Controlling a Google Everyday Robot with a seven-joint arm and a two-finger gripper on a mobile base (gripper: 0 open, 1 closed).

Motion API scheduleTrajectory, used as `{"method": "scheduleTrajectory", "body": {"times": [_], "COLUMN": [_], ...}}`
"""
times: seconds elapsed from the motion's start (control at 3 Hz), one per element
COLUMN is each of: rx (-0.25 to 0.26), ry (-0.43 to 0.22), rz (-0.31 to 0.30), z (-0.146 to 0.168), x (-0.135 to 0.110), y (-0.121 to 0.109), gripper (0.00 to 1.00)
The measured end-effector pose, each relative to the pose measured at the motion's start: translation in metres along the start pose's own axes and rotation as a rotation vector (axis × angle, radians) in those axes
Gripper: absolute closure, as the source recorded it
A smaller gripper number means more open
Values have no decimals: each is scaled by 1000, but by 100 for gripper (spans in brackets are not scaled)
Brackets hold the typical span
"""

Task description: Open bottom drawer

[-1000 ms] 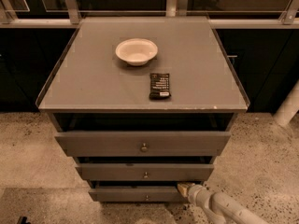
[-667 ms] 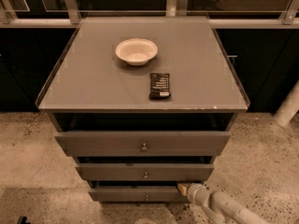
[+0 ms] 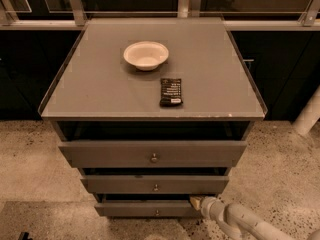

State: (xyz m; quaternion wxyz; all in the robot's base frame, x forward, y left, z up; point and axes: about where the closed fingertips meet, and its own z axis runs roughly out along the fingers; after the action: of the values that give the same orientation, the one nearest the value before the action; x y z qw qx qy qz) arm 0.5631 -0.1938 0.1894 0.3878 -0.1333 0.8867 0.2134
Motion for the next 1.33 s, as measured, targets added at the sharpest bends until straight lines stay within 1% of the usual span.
{"method": "scheduleTrajectory", "body": {"times": [0.33,0.67,1.0,1.33], "rx": [-58,-165,-233,-304], "ry": [46,169,282,303], "rz": [31,117,175,189], "z": [-5,-15,-49,-59], "x": [7,4,26,32], "y": [3,7,-6,10], "gripper": [100,100,100,100]}}
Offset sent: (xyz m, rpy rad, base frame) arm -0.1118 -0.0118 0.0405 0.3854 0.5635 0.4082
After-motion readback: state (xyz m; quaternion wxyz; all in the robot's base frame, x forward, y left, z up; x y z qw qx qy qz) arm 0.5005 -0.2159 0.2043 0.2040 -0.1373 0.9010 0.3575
